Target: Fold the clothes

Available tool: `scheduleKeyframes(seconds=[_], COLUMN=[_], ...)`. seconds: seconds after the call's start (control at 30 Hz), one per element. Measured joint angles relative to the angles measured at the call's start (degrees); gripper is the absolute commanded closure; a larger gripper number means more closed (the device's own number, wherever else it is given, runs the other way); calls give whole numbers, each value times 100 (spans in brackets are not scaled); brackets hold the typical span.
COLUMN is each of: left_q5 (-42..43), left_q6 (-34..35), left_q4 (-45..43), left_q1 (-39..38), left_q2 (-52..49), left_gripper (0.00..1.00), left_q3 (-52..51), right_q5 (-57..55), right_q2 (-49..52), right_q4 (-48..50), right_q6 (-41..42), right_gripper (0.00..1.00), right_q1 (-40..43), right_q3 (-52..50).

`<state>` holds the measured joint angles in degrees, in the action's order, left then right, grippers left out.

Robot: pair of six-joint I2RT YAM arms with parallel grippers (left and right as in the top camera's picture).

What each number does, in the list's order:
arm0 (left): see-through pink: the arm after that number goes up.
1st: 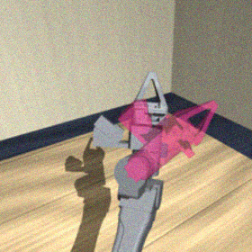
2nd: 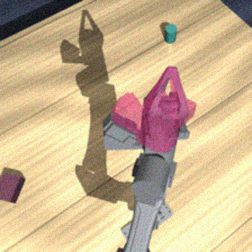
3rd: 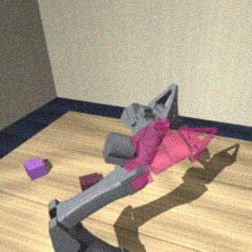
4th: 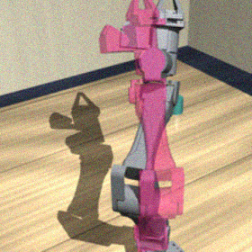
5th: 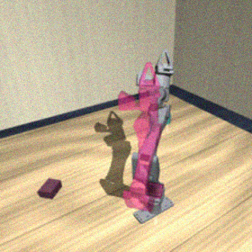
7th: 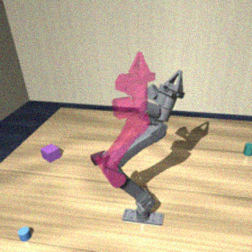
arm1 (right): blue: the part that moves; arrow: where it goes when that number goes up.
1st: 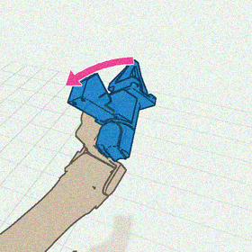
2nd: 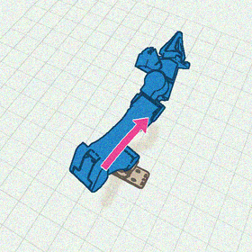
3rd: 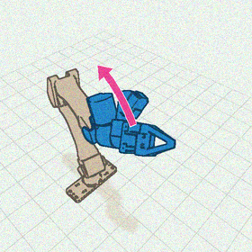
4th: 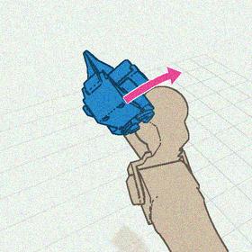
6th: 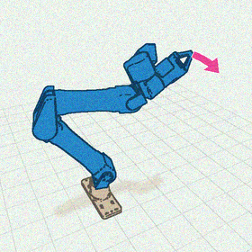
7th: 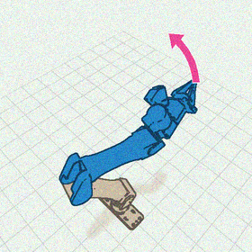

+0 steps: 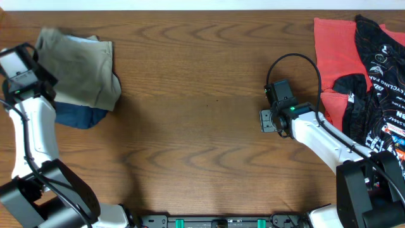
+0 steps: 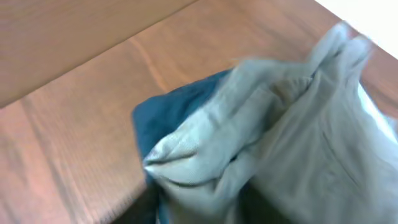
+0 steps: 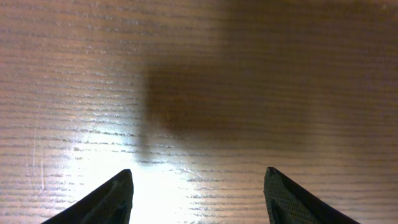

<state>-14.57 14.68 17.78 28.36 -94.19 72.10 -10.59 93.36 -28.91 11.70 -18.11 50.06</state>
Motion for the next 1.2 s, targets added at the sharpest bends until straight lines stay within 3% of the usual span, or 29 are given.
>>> scheduleKeyframes(seconds=[0.03, 0.33, 0.57, 0.63, 0.77, 0.97, 1.2], left_q5=[-4, 52, 951, 1154, 1412, 1550, 1624], left_q6=[15, 208, 249, 267, 291, 308, 310], left_q4=[35, 205, 286, 367, 603, 1113, 2286], left_q1=[55, 74, -282, -564, -1373, -2835, -4345], left_q2=[-48, -221, -221, -221, -221, -221, -221], left_gripper=[1, 2, 2, 2, 2, 2, 2], left_q3=[0, 0, 0, 0, 0, 0, 0], right_q5=[0, 0, 68, 195, 621, 1360, 1849], right_q2=[0, 0, 0, 0, 0, 0, 0], right_q4=[-17, -66, -66, -61, -17, -66, -247], right_q6=[0, 0, 2, -7, -44, -20, 72], right_gripper=[33, 29, 22, 18, 1, 1, 1], right_q1=[0, 0, 0, 0, 0, 0, 57], right_q3=[0, 0, 0, 0, 0, 0, 0])
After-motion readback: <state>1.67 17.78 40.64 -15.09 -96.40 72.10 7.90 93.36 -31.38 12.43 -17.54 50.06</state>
